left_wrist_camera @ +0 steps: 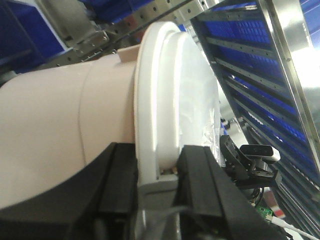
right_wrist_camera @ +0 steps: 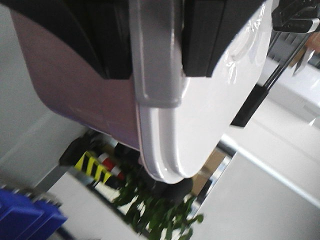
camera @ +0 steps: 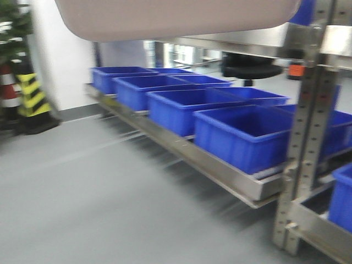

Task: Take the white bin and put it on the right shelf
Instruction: 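Hold the bin while the base drives to the blue-crate shelving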

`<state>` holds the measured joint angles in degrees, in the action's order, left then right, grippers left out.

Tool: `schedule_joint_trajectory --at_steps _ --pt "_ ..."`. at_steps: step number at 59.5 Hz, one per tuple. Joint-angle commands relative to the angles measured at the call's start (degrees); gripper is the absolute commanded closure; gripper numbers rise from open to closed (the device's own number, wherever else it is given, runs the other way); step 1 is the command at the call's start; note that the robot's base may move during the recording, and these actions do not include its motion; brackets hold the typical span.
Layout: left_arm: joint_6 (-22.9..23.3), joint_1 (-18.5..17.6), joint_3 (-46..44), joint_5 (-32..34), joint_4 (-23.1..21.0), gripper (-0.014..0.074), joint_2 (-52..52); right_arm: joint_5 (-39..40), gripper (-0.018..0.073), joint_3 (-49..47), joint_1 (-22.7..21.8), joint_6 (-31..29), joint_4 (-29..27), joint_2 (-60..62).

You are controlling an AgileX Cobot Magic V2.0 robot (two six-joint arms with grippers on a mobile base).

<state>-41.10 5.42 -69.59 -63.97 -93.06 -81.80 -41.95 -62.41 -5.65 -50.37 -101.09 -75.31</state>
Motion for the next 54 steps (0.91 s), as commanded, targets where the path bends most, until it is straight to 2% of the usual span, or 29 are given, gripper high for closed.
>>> schedule_joint_trajectory --at_steps 1,54 --pt "-1.0 -1.8 -2.0 -11.8 -4.8 0.0713 2.4 -6.3 0.0502 -2.5 0.8 -0.3 -7.3 2.2" --pt "-1.0 -1.8 -2.0 -11.8 -4.8 0.0713 2.4 -6.1 0.0502 -2.5 0.8 -0.3 -7.3 2.2"
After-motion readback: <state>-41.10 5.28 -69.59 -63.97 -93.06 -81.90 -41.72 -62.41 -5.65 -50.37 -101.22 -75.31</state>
